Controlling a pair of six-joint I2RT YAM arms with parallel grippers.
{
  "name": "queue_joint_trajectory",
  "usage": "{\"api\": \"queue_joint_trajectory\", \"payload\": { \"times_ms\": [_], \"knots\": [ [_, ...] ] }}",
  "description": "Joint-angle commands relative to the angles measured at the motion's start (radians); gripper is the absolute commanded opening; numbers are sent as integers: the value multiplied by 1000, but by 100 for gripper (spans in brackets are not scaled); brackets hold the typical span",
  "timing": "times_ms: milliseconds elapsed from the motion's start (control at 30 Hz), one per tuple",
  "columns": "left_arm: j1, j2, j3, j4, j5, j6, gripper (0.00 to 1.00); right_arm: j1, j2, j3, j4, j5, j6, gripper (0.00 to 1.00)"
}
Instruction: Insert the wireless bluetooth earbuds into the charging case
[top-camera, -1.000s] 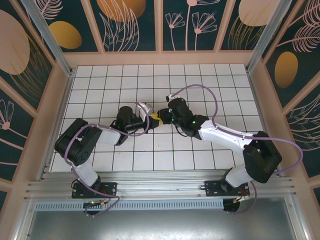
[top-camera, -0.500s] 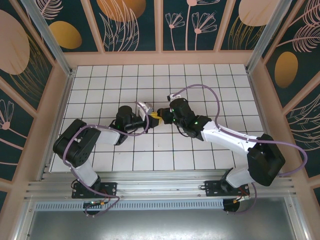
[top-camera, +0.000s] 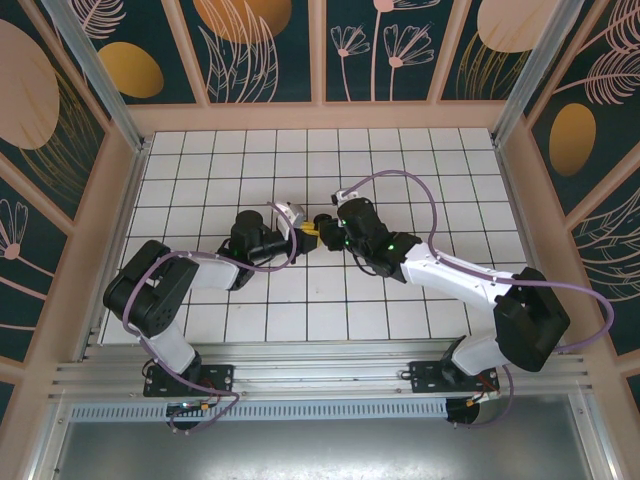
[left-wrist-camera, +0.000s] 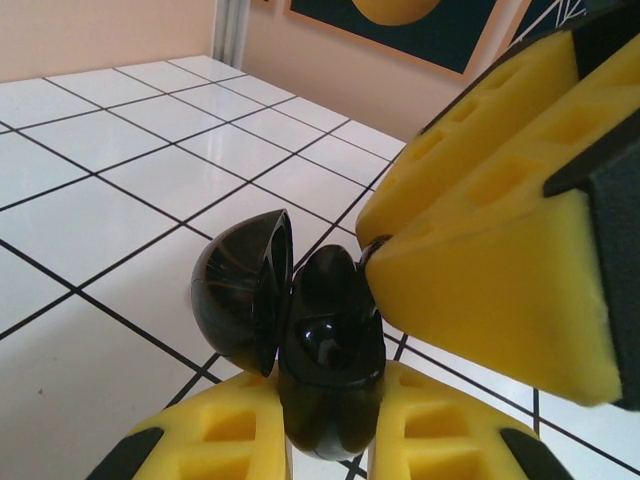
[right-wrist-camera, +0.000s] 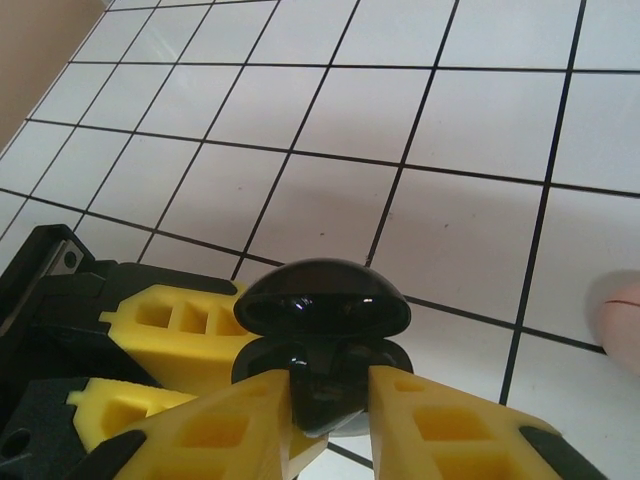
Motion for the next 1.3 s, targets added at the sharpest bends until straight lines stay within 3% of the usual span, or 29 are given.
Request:
{"api": "queue_joint_trajectory", "payload": {
  "times_ms": [0, 200, 467, 667, 1267],
  "knots": [
    [1, -29, 25, 32, -1, 9, 8, 11, -14, 8, -11, -14, -2, 34],
    [1, -36, 19, 23, 3, 28, 8, -12, -93, 18, 20, -103, 6, 49],
    [1, -42, 17, 37, 54, 49, 7, -122, -206, -68, 117, -329, 100, 50],
    [2, -44, 17, 47, 96, 70, 8, -213, -243, -135, 172, -549, 174, 44],
    [1, -49, 26, 63, 103, 46, 8, -248, -151, -157, 178, -623, 207, 34]
  ]
}}
